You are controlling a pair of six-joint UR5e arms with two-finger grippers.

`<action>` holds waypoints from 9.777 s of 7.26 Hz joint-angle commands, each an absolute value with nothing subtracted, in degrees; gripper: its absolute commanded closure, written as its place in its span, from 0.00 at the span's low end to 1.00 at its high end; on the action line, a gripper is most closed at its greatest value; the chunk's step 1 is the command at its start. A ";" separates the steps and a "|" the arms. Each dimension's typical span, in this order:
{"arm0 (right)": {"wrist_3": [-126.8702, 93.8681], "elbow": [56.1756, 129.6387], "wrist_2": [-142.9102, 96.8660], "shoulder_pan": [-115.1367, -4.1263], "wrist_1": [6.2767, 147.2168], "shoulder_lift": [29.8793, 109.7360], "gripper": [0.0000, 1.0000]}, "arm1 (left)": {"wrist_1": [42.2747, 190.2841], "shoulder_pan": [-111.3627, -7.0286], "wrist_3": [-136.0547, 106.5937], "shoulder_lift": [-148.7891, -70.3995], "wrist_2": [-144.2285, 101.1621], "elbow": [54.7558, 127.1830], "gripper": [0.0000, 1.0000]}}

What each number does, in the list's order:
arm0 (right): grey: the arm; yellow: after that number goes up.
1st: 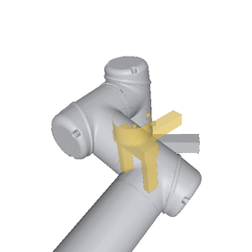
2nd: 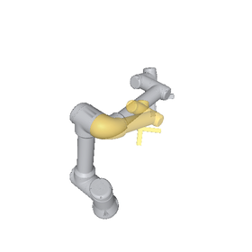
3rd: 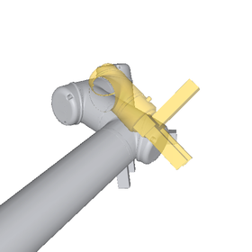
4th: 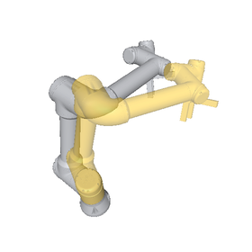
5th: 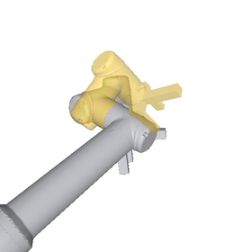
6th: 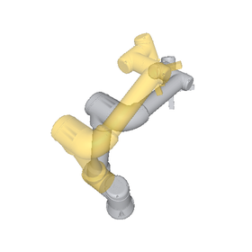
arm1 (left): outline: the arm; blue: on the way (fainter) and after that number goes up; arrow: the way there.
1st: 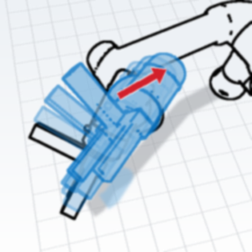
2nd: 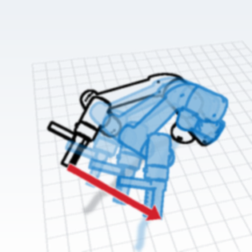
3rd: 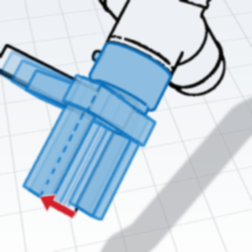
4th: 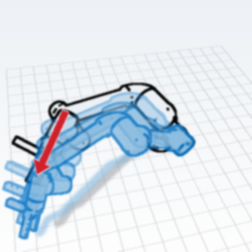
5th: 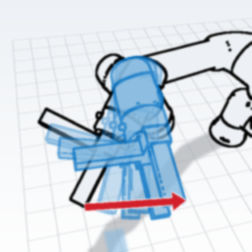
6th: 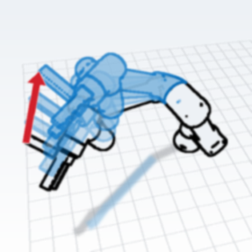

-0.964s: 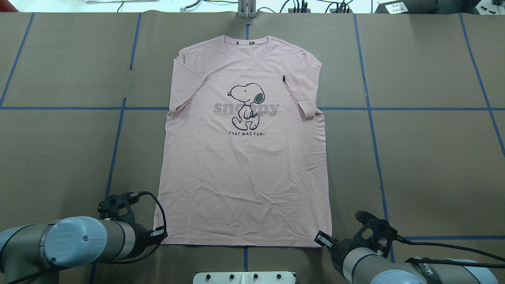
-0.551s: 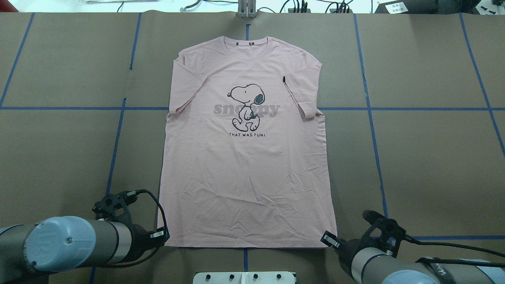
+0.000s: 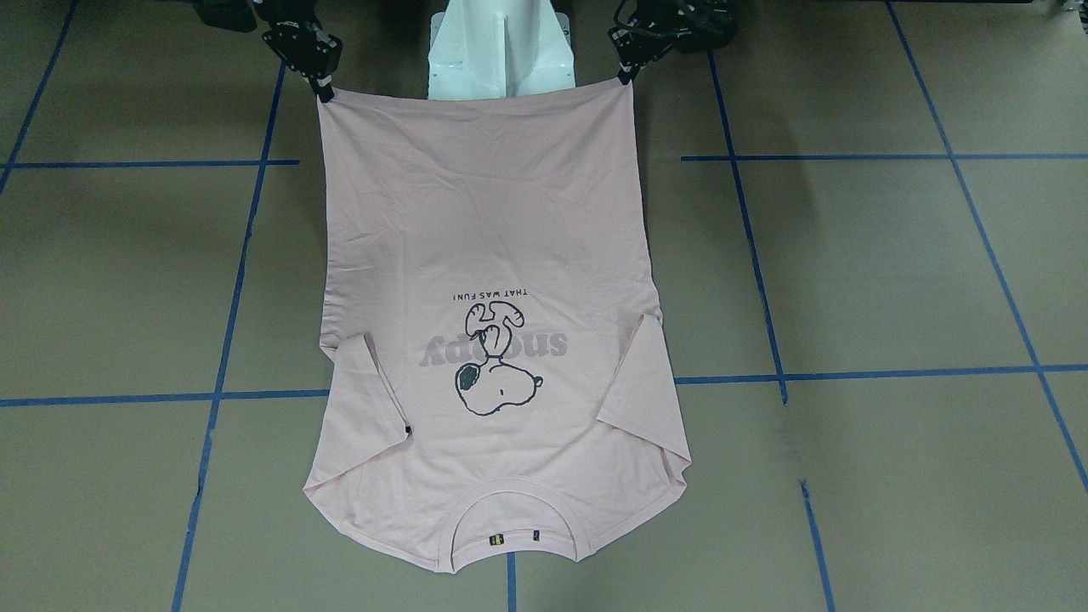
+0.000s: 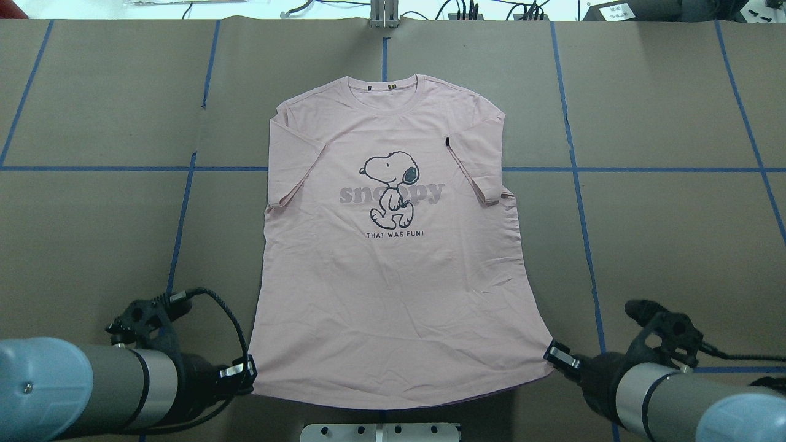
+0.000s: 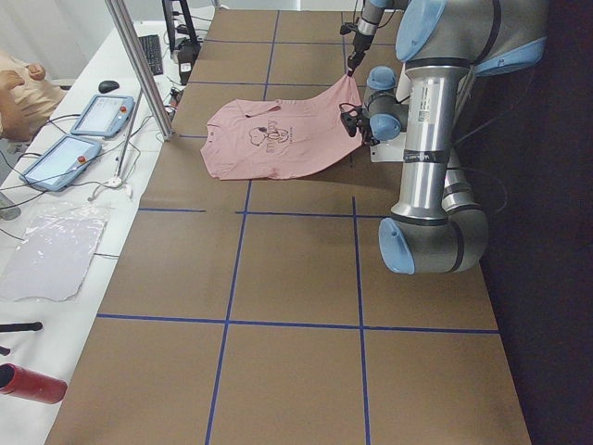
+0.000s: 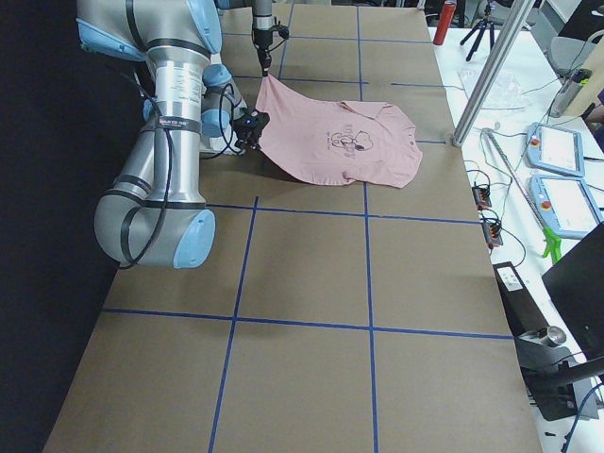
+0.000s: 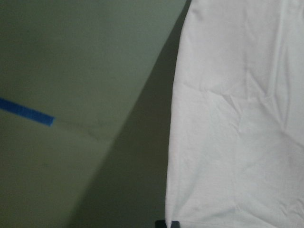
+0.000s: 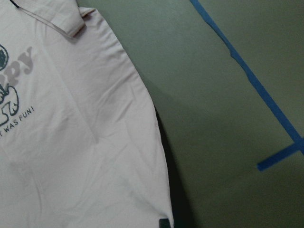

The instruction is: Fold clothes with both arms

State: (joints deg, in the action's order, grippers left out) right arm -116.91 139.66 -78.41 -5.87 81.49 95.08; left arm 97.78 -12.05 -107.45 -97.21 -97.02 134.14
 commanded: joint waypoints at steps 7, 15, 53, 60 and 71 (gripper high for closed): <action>-80.95 83.59 -98.44 -46.58 79.38 51.75 1.00 | 111.41 -45.61 -77.17 -123.80 -93.98 89.10 1.00; -81.12 62.14 -97.56 -46.58 61.70 45.27 0.60 | 134.01 -45.53 -77.34 -132.63 -91.32 62.22 0.68; -97.03 112.06 -104.06 -40.78 61.96 83.32 0.00 | 108.72 -17.93 -103.98 -114.43 -94.13 104.86 0.36; -97.29 111.36 -104.06 -40.52 61.96 83.32 0.00 | 108.55 -18.10 -103.80 -117.25 -91.85 100.63 0.67; -95.98 110.92 -104.59 -40.26 61.79 82.79 0.00 | 119.66 -44.09 -81.33 -136.89 -92.11 66.97 1.00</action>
State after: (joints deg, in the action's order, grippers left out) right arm -96.45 110.76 -104.50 -40.37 61.89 82.80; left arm 114.70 -40.02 -84.17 -130.82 -92.08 77.90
